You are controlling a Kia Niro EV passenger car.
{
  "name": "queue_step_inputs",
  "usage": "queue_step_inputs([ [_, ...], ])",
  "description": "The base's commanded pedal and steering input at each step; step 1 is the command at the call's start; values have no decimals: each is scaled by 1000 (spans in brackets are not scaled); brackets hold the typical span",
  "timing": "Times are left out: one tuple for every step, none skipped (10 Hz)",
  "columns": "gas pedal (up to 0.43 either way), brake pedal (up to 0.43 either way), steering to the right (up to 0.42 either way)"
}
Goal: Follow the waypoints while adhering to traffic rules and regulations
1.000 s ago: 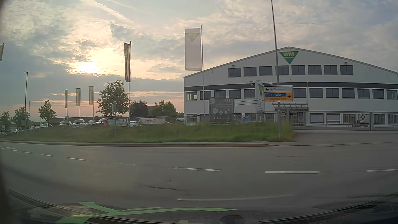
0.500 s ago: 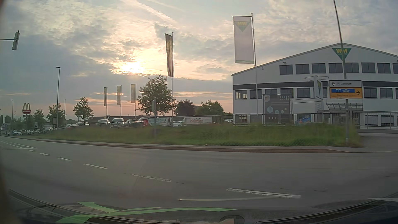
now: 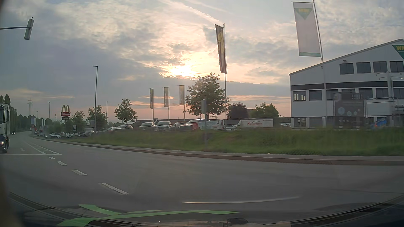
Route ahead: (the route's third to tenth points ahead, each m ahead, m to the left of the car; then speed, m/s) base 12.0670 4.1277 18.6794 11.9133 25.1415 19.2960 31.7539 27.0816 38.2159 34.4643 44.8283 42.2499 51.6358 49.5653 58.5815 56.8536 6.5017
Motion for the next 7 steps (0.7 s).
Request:
queue_step_inputs([
  [169, 0, -275],
  [169, 0, -281],
  [169, 0, -282],
  [169, 0, -281],
  [157, 0, -281],
  [150, 0, -281],
  [150, 0, -281],
])
